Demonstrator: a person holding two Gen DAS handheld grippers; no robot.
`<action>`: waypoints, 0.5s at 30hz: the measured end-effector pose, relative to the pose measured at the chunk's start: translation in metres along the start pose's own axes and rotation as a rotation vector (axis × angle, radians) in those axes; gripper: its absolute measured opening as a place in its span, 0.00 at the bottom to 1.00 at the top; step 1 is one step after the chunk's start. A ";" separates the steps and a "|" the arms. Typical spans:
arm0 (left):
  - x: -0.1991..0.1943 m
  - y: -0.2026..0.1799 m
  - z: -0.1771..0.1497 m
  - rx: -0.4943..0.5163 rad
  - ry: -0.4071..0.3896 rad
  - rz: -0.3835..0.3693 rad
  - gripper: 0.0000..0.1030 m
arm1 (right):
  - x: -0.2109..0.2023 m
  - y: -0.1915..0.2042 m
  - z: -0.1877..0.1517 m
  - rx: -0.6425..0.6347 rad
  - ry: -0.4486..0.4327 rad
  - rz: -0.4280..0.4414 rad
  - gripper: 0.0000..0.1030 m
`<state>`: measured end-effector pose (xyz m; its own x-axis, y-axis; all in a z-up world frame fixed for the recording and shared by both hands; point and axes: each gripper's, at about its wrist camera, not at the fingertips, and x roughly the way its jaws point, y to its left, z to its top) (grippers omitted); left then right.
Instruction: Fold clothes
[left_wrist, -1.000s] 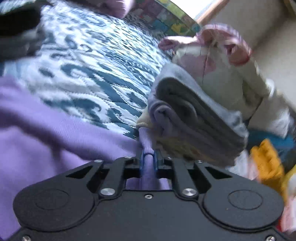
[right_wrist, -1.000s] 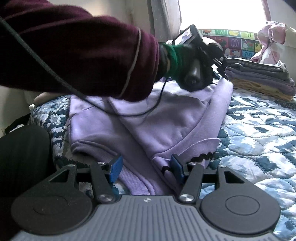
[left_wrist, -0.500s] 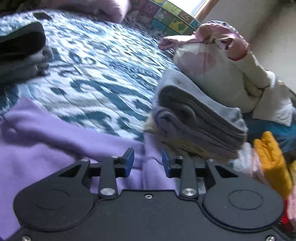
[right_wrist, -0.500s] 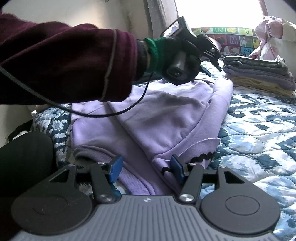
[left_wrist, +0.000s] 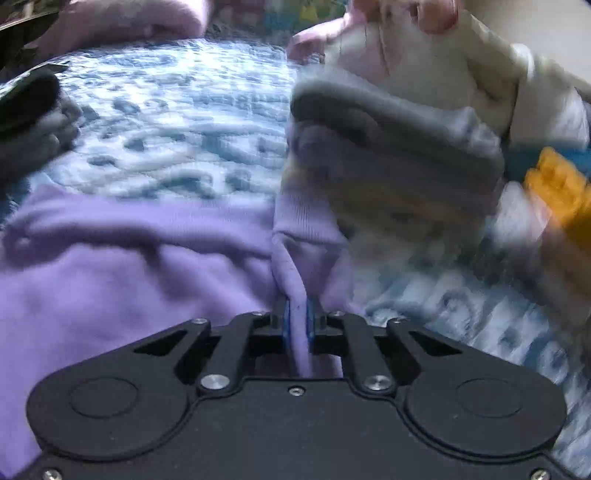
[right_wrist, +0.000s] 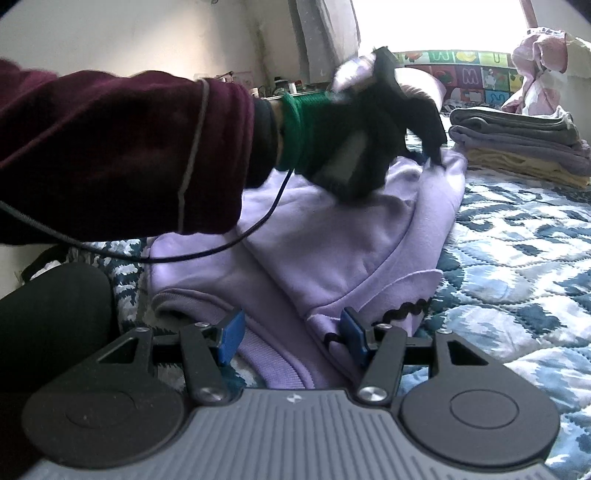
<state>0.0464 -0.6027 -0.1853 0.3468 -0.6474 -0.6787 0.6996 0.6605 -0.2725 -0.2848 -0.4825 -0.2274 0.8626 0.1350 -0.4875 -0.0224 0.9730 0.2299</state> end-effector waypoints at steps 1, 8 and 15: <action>-0.006 0.002 0.003 -0.023 -0.013 -0.004 0.18 | 0.000 0.000 0.000 0.002 -0.001 0.001 0.57; -0.071 0.019 -0.014 -0.092 -0.052 -0.052 0.44 | -0.006 -0.006 0.002 0.039 -0.022 0.021 0.55; -0.190 0.110 -0.071 -0.266 -0.200 0.131 0.44 | -0.014 0.000 0.004 0.021 -0.049 0.008 0.55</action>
<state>0.0127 -0.3804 -0.1349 0.5567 -0.5948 -0.5798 0.4632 0.8017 -0.3778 -0.2950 -0.4853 -0.2178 0.8861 0.1326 -0.4442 -0.0189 0.9677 0.2512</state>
